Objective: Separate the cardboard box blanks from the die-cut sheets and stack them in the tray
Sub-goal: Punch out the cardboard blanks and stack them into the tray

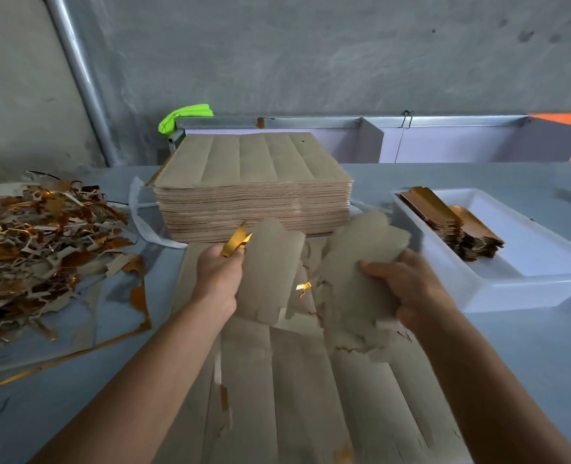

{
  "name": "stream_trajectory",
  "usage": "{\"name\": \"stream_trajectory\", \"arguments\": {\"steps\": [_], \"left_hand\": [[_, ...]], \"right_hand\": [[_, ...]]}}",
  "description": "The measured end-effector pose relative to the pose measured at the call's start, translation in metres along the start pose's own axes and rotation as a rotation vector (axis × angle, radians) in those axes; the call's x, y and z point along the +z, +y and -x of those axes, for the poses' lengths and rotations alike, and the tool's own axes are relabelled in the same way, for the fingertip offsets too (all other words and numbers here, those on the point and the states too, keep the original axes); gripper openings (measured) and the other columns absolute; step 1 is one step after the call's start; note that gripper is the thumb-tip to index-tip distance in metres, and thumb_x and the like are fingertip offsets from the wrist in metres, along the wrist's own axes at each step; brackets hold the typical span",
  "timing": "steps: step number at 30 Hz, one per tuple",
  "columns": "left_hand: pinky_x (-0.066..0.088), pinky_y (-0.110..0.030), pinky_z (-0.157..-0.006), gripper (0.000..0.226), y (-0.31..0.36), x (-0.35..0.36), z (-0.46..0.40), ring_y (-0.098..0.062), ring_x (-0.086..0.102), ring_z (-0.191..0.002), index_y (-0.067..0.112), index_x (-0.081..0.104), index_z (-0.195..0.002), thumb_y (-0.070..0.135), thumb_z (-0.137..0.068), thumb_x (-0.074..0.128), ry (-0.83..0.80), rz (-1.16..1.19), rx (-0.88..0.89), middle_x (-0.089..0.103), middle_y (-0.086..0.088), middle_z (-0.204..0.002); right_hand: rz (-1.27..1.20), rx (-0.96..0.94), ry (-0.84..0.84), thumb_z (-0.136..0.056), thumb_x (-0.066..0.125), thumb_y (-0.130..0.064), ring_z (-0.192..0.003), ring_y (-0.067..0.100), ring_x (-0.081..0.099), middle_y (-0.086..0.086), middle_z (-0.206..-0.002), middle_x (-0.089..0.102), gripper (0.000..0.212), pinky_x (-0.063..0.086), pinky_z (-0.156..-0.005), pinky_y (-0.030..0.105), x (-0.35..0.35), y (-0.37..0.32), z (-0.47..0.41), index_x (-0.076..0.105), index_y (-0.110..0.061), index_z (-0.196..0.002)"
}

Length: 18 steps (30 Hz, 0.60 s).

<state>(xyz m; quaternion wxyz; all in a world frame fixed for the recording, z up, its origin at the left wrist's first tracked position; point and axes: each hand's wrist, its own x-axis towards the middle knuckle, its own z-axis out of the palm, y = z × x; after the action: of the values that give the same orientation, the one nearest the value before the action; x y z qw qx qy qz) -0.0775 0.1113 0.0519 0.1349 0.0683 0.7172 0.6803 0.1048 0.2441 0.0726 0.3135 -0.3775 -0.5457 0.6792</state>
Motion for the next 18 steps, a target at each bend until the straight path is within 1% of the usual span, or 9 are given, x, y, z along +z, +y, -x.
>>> {"name": "stream_trajectory", "arguments": {"steps": [3,5,7,9,11,13,14,16,18], "left_hand": [[0.036,-0.028,-0.066,0.014,0.002,0.013,0.009,-0.017,0.047,-0.073,0.009,0.06,-0.078,0.01,-0.092,0.056,-0.004,-0.008,0.089,0.058,-0.009,-0.078],[0.035,-0.026,-0.056,0.015,0.0,0.02,0.014,-0.019,0.047,-0.068,0.011,0.058,-0.077,0.012,-0.092,0.055,0.033,-0.123,0.17,0.056,-0.003,-0.073],[0.039,-0.028,-0.057,0.01,-0.002,0.025,0.021,-0.022,0.052,-0.073,0.007,0.061,-0.093,0.014,-0.093,0.053,0.083,-0.262,0.249,0.058,-0.004,-0.081],[0.04,-0.025,-0.073,0.02,-0.005,0.029,0.027,-0.027,0.057,-0.094,0.004,0.059,-0.11,0.011,-0.095,0.049,0.133,-0.38,0.339,0.061,-0.011,-0.1],[0.031,-0.019,-0.072,0.023,-0.006,0.031,0.03,-0.029,0.055,-0.103,0.001,0.057,-0.114,0.006,-0.095,0.046,0.187,-0.458,0.434,0.06,-0.015,-0.107],[0.031,-0.023,-0.074,0.023,-0.007,0.032,0.032,-0.032,0.053,-0.105,-0.002,0.055,-0.114,0.003,-0.094,0.045,0.228,-0.499,0.503,0.059,-0.018,-0.109],[0.031,-0.026,-0.075,0.023,-0.007,0.033,0.033,-0.034,0.053,-0.105,-0.003,0.055,-0.113,0.002,-0.093,0.045,0.234,-0.508,0.53,0.059,-0.02,-0.108],[0.032,-0.031,-0.073,0.018,-0.008,0.034,0.031,-0.037,0.055,-0.098,-0.004,0.057,-0.105,0.002,-0.093,0.046,0.221,-0.485,0.538,0.062,-0.022,-0.102],[0.041,-0.038,-0.075,0.015,-0.01,0.032,0.014,-0.038,0.059,-0.093,-0.003,0.057,-0.099,0.005,-0.093,0.046,0.233,-0.38,0.385,0.064,-0.024,-0.098]], "right_hand": [[0.07,0.002,-0.119,-0.078,0.07,0.003,-0.047,0.01,0.065,0.001,-0.064,0.068,0.02,0.048,-0.038,0.022,0.02,0.001,0.006,0.059,-0.013,-0.083],[0.078,0.001,-0.179,-0.08,0.068,0.003,-0.045,0.007,0.063,-0.003,-0.056,0.067,0.018,0.047,-0.036,0.021,0.031,0.001,0.011,0.06,-0.012,-0.085],[0.051,0.013,-0.226,-0.083,0.064,0.001,-0.057,0.013,0.069,0.0,-0.063,0.071,0.013,0.055,-0.048,0.028,0.043,0.003,0.015,0.064,-0.009,-0.092],[0.009,0.018,-0.221,-0.091,0.059,-0.011,-0.069,0.017,0.07,0.002,-0.072,0.073,0.008,0.058,-0.059,0.033,0.052,0.008,0.017,0.066,-0.01,-0.095],[0.003,-0.016,-0.193,-0.098,0.048,-0.033,-0.076,0.014,0.069,0.0,-0.079,0.072,0.022,0.057,-0.063,0.031,0.058,0.014,0.018,0.063,-0.017,-0.09],[0.097,-0.06,-0.185,-0.094,0.047,-0.05,-0.09,0.02,0.067,0.004,-0.097,0.07,0.034,0.057,-0.078,0.039,0.063,0.02,0.019,0.061,-0.02,-0.099],[0.131,-0.084,-0.182,-0.091,0.053,-0.049,-0.093,0.022,0.066,0.007,-0.101,0.069,0.036,0.057,-0.082,0.043,0.065,0.023,0.021,0.061,-0.017,-0.105],[0.177,-0.13,-0.124,-0.086,0.066,-0.031,-0.091,0.023,0.066,0.007,-0.102,0.069,0.031,0.056,-0.083,0.046,0.064,0.025,0.02,0.059,-0.013,-0.111],[0.172,-0.126,-0.065,-0.084,0.069,-0.015,-0.091,0.024,0.065,0.006,-0.099,0.068,0.026,0.055,-0.083,0.046,0.058,0.025,0.015,0.06,-0.013,-0.108]]}}
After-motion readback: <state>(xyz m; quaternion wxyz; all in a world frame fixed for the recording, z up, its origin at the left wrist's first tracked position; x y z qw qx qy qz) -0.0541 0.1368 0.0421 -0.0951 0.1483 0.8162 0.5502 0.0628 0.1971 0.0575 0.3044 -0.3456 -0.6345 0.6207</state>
